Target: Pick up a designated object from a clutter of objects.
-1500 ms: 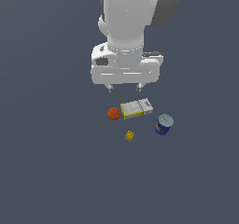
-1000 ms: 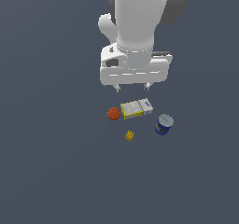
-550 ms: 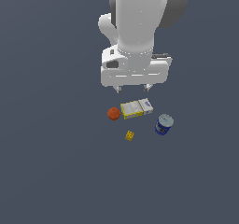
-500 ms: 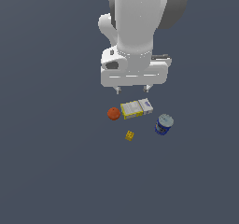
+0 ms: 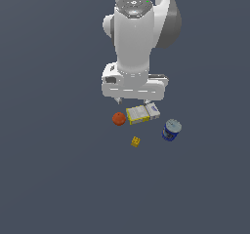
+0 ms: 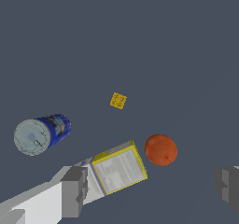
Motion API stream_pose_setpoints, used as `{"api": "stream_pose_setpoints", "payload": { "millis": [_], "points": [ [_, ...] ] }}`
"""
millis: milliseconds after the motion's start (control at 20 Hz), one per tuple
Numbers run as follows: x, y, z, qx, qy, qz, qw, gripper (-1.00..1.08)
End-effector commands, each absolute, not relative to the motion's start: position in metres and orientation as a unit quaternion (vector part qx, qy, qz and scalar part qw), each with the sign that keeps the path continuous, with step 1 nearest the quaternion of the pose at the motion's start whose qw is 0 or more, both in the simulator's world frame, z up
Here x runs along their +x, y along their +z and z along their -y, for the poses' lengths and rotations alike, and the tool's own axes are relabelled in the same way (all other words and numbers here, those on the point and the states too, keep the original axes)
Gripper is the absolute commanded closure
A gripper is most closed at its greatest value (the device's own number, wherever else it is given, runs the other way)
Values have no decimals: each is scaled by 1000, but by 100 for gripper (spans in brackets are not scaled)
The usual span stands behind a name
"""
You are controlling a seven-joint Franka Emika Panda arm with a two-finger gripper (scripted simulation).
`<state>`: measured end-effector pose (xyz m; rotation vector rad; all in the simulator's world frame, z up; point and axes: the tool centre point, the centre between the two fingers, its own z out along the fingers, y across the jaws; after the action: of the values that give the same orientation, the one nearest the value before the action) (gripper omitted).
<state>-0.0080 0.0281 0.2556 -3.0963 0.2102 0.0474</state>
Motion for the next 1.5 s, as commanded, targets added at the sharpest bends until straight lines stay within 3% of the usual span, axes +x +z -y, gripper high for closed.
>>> {"api": "stream_pose_setpoints", "payload": {
  "millis": [0,750,1450],
  "points": [
    [-12,237,-21,-995,14,-98,17,-92],
    [-62,126,20,-954,4,-301,4,-92],
    [-85,98,32,-933,1,-359,0,-92]
  ]
}}
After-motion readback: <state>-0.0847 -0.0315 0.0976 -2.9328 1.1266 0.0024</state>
